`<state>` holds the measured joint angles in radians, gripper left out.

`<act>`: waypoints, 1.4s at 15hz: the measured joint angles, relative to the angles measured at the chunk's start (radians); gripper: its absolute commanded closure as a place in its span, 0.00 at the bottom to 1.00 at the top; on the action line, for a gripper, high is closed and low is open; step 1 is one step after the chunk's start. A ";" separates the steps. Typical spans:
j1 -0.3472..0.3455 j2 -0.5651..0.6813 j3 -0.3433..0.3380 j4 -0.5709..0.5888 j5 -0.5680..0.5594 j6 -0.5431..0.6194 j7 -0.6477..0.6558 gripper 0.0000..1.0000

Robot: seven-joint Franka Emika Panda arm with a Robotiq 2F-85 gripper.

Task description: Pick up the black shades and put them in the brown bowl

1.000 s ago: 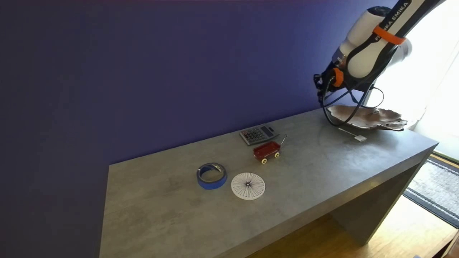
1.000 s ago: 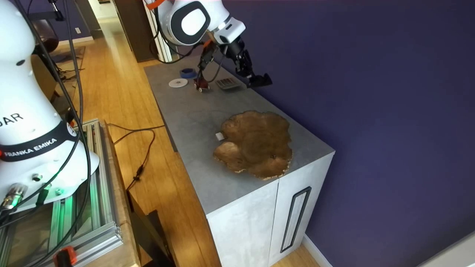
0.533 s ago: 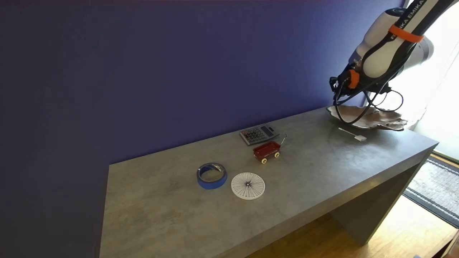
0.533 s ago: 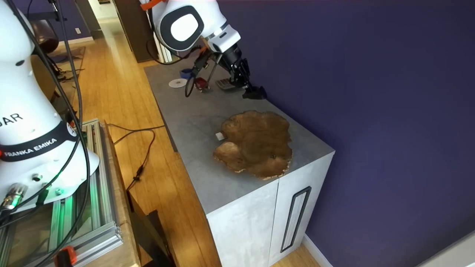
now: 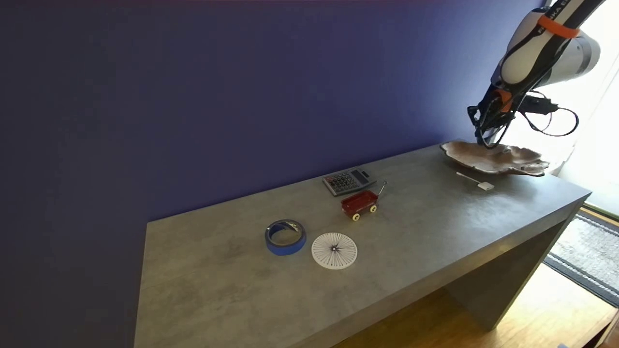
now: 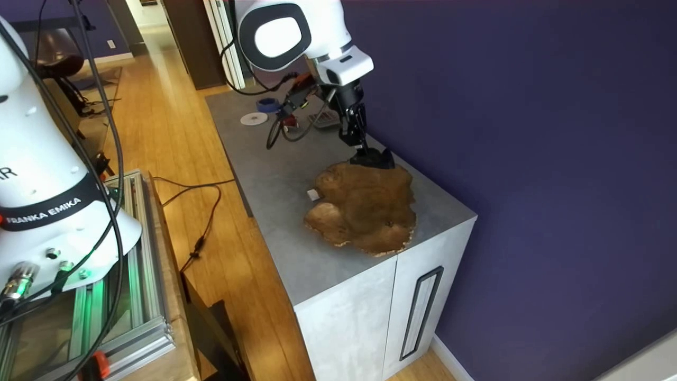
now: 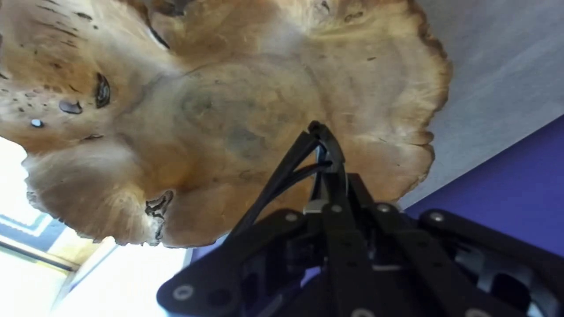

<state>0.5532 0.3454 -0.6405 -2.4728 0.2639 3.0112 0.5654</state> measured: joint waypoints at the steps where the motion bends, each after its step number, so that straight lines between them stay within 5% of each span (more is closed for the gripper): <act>1: -0.087 -0.019 0.072 0.013 0.003 -0.030 -0.043 0.99; 5: -0.345 -0.033 0.332 0.059 0.006 -0.122 -0.108 0.99; 11: -0.496 0.067 0.478 0.110 0.013 -0.113 -0.109 0.99; 12: -0.512 0.086 0.498 0.123 0.015 -0.106 -0.109 0.69; 17: -0.538 0.130 0.535 0.173 0.045 -0.100 -0.099 0.42; 21: -0.442 0.070 0.397 0.081 -0.015 -0.001 -0.073 0.15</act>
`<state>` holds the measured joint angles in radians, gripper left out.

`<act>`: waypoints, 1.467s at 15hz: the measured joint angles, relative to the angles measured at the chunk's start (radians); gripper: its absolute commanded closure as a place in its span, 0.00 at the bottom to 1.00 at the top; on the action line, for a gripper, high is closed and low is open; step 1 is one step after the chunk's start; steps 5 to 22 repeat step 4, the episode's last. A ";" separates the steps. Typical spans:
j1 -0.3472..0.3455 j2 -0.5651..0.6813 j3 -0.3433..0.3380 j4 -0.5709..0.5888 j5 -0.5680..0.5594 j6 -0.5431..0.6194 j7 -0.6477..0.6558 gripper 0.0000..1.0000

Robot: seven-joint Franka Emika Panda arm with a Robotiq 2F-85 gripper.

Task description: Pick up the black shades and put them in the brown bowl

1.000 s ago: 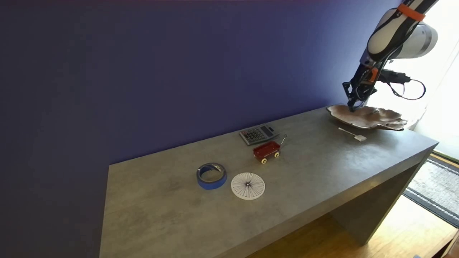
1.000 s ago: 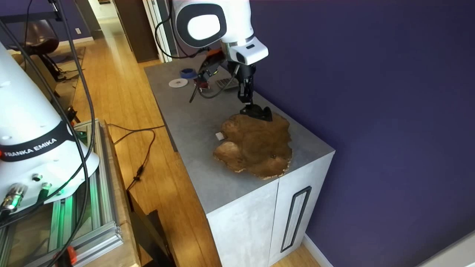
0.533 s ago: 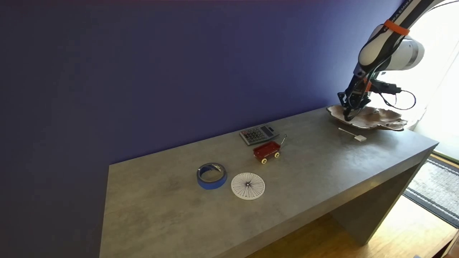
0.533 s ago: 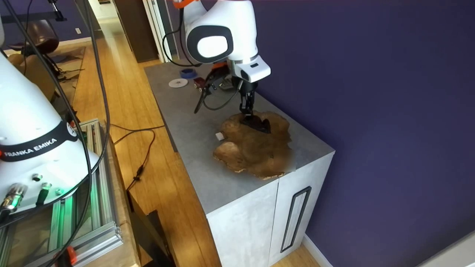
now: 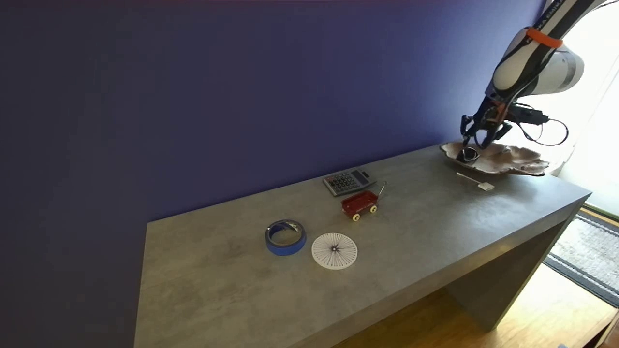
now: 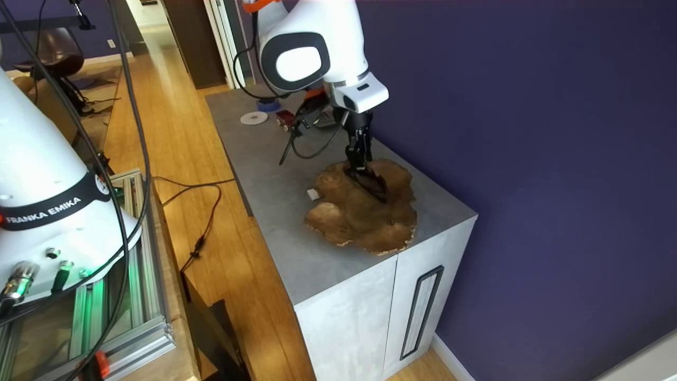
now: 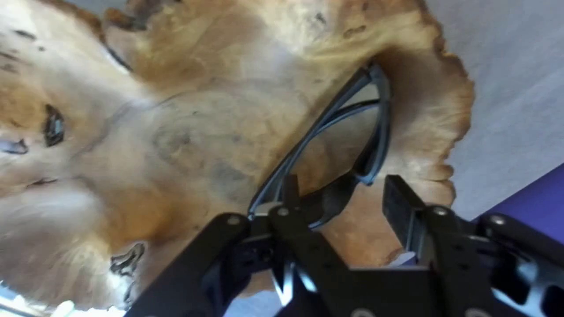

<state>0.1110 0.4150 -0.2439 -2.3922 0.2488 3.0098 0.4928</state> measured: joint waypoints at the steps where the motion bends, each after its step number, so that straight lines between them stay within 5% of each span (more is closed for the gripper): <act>1: 0.023 -0.031 -0.034 -0.053 -0.030 0.055 -0.012 0.07; 3: 0.039 -0.096 -0.060 -0.168 -0.060 0.195 -0.071 0.00; 4: 0.034 -0.130 -0.054 -0.226 -0.060 0.271 -0.108 0.11; 22: 0.034 -0.130 -0.054 -0.226 -0.060 0.271 -0.108 0.11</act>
